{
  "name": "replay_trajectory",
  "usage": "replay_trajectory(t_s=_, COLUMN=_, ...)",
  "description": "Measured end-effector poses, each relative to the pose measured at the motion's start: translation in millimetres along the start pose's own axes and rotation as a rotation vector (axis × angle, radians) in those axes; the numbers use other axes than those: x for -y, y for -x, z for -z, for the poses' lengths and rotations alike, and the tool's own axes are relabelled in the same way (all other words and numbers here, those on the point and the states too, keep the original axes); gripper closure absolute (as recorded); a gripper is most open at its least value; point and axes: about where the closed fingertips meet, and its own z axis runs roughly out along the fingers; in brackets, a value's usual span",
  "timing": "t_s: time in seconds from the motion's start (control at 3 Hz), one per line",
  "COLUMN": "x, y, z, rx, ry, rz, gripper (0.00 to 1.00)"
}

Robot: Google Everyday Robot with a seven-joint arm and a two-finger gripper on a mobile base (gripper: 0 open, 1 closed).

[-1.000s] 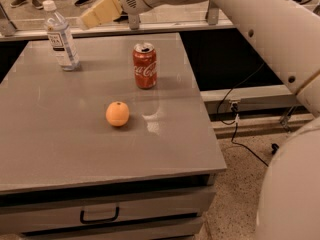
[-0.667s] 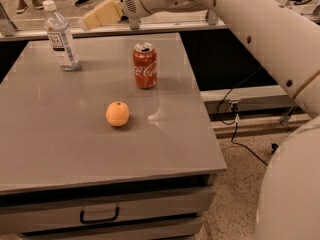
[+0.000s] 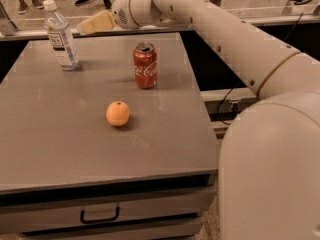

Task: Pick blue plastic bottle

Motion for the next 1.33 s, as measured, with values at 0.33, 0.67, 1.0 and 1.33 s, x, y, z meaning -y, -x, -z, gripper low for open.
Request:
replay_trajectory(t_s=0.33, x=11, y=-1, z=-21, rx=-0.037, ry=0.061, rz=0.014, gripper=0.0)
replay_trajectory(t_s=0.67, x=14, y=5, z=-36, rx=-0.057, ry=0.126, rz=0.049, gripper=0.0)
replay_trajectory(t_s=1.0, x=8, y=17, z=-47, rx=-0.046, ry=0.185, rz=0.071, gripper=0.0)
replay_trajectory(t_s=1.33, x=-8, y=27, z=-62, rx=-0.033, ry=0.226, rz=0.082, gripper=0.0)
